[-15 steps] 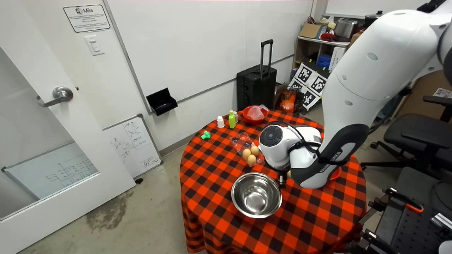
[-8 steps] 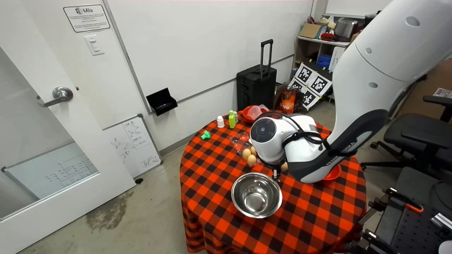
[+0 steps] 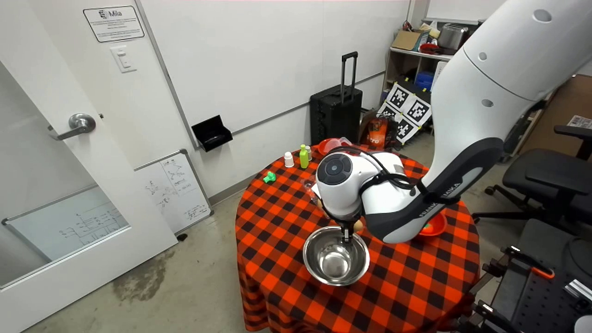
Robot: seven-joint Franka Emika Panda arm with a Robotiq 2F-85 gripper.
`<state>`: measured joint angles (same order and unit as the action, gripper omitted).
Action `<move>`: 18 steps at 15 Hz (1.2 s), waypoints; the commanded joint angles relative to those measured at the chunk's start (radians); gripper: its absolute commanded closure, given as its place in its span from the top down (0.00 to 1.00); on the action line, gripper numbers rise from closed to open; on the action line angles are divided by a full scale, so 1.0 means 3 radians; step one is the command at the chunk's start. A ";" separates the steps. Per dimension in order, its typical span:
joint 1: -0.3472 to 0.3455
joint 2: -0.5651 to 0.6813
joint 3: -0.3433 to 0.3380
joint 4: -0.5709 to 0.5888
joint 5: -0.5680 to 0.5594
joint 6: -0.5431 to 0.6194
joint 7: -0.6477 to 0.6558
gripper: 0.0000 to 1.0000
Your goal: Pick up the toy egg and put it in the orange bowl on the table
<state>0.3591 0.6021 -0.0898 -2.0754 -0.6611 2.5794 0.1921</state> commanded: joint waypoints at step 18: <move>-0.0575 0.1278 0.0699 0.1101 0.0990 0.0010 -0.1491 0.30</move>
<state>0.2096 0.9318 0.1001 -1.8100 -0.4068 2.5953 -0.1993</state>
